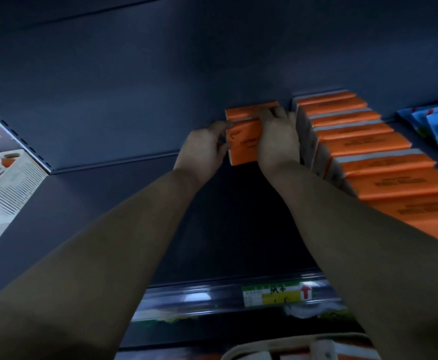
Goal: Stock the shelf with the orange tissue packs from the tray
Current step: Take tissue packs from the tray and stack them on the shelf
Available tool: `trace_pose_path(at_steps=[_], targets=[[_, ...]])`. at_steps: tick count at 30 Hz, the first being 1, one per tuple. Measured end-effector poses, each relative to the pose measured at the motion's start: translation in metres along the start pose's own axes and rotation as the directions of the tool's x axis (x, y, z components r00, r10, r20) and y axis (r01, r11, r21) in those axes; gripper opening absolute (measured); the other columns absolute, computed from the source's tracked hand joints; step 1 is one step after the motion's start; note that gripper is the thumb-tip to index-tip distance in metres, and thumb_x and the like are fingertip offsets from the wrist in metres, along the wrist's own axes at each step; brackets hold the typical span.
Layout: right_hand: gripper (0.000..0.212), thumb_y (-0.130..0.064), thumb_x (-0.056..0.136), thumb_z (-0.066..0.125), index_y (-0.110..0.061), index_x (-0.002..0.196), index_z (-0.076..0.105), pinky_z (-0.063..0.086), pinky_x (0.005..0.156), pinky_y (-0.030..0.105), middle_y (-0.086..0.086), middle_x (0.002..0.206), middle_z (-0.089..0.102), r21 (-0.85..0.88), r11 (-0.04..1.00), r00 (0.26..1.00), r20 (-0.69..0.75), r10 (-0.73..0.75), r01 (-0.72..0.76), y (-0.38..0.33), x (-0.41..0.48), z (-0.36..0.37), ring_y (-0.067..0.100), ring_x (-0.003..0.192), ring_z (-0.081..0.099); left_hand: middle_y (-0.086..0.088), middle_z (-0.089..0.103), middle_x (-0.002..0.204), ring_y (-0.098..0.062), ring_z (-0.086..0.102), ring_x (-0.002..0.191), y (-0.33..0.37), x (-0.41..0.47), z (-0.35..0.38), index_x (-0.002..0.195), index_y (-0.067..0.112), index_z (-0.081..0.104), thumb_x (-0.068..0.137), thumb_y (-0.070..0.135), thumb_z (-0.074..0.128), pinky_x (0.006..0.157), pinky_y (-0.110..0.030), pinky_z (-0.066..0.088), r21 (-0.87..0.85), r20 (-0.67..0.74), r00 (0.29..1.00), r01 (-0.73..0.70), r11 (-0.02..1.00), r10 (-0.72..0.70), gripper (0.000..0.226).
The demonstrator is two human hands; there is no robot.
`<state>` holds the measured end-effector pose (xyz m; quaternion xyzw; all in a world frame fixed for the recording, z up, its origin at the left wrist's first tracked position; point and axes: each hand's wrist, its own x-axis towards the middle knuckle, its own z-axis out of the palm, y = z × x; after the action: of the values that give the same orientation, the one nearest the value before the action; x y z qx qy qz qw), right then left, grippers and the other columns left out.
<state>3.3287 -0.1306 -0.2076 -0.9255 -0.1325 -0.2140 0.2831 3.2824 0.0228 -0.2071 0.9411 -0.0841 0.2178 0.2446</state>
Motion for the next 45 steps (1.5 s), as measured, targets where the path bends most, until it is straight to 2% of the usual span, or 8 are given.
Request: trace_pose_path(at_steps=[4, 8, 12, 21, 26, 35, 40, 45], targets=[[0.053, -0.008, 0.090, 0.050, -0.014, 0.141, 0.038, 0.024, 0.114, 0.045, 0.012, 0.154, 0.022, -0.101, 0.994, 0.998, 0.028, -0.049, 0.052, -0.001, -0.022, -0.008, 0.030, 0.142, 0.018, -0.005, 0.070, 0.107, -0.018, 0.068, 0.093, -0.001, 0.000, 0.003, 0.128, 0.018, 0.054, 0.086, 0.008, 0.063, 0.085, -0.037, 0.055, -0.018, -0.015, 1.000, 0.025, 1.000, -0.025, 0.044], [0.052, -0.008, 0.082, 0.056, -0.013, 0.131, 0.039, 0.034, 0.098, 0.042, 0.014, 0.135, 0.033, -0.260, 0.965, 0.993, 0.098, 0.058, -0.031, -0.001, -0.044, -0.019, 0.032, 0.123, 0.034, -0.006, 0.069, 0.108, -0.020, 0.067, 0.095, 0.004, -0.004, 0.005, 0.131, 0.018, 0.051, 0.086, 0.006, 0.062, 0.086, -0.036, 0.054, -0.042, -0.016, 0.999, 0.048, 0.998, -0.049, 0.048], [0.049, -0.009, 0.086, 0.054, -0.013, 0.132, 0.038, 0.039, 0.094, 0.043, 0.013, 0.135, 0.030, -0.166, 0.986, 0.954, 0.295, 0.050, 0.000, -0.001, -0.045, -0.015, 0.032, 0.119, 0.038, -0.004, 0.067, 0.107, -0.016, 0.067, 0.089, 0.012, -0.004, 0.007, 0.132, 0.016, 0.049, 0.086, 0.000, 0.059, 0.082, -0.025, 0.053, -0.087, -0.015, 0.995, 0.095, 0.992, -0.097, 0.049], [0.049, -0.010, 0.088, 0.054, -0.012, 0.133, 0.035, 0.041, 0.095, 0.041, 0.015, 0.135, 0.027, -0.116, 0.991, 0.932, 0.350, 0.098, -0.060, -0.004, -0.041, -0.016, 0.033, 0.115, 0.043, 0.000, 0.063, 0.108, -0.012, 0.061, 0.085, 0.015, 0.004, 0.005, 0.128, 0.015, 0.046, 0.088, -0.004, 0.051, 0.068, -0.008, 0.043, -0.138, 0.065, 0.990, 0.130, 0.982, -0.122, 0.044], [0.047, -0.010, 0.088, 0.054, -0.010, 0.132, 0.037, 0.040, 0.095, 0.041, 0.015, 0.134, 0.030, -0.151, 0.987, 0.924, 0.366, 0.110, -0.057, -0.007, -0.046, -0.021, 0.032, 0.120, 0.039, -0.006, 0.063, 0.115, -0.018, 0.063, 0.095, 0.026, -0.001, 0.001, 0.137, 0.015, 0.039, 0.089, 0.006, 0.053, 0.082, -0.027, 0.052, -0.218, 0.095, 0.983, 0.172, 0.961, -0.155, 0.050], [0.051, -0.009, 0.092, 0.046, -0.003, 0.140, 0.030, 0.027, 0.113, 0.045, 0.019, 0.146, 0.027, -0.275, 0.961, 0.899, 0.413, 0.145, -0.028, 0.006, -0.064, -0.046, 0.033, 0.138, 0.025, -0.004, 0.060, 0.123, -0.020, 0.058, 0.111, 0.032, 0.017, 0.018, 0.134, 0.017, 0.046, 0.090, 0.021, 0.056, 0.096, -0.036, 0.049, -0.212, 0.215, 0.886, 0.454, 0.865, -0.412, 0.045], [0.041, -0.006, 0.093, 0.040, -0.002, 0.133, 0.038, 0.025, 0.114, 0.041, 0.020, 0.142, 0.031, -0.247, 0.969, 0.916, 0.382, 0.121, -0.025, 0.007, -0.071, -0.042, 0.032, 0.137, 0.025, 0.000, 0.067, 0.103, -0.018, 0.065, 0.092, 0.041, 0.032, 0.031, 0.121, 0.025, 0.056, 0.083, 0.026, 0.064, 0.083, -0.034, 0.056, -0.273, 0.200, 0.865, 0.500, 0.822, -0.460, 0.039], [0.041, -0.003, 0.094, 0.034, 0.000, 0.135, 0.037, 0.022, 0.116, 0.038, 0.020, 0.145, 0.030, -0.221, 0.975, 0.929, 0.362, 0.071, 0.012, 0.009, -0.070, -0.041, 0.032, 0.142, 0.018, -0.003, 0.067, 0.113, -0.021, 0.065, 0.098, 0.045, 0.034, 0.042, 0.131, 0.025, 0.050, 0.083, 0.032, 0.061, 0.087, -0.038, 0.056, -0.264, 0.166, 0.870, 0.494, 0.829, -0.465, 0.049]])
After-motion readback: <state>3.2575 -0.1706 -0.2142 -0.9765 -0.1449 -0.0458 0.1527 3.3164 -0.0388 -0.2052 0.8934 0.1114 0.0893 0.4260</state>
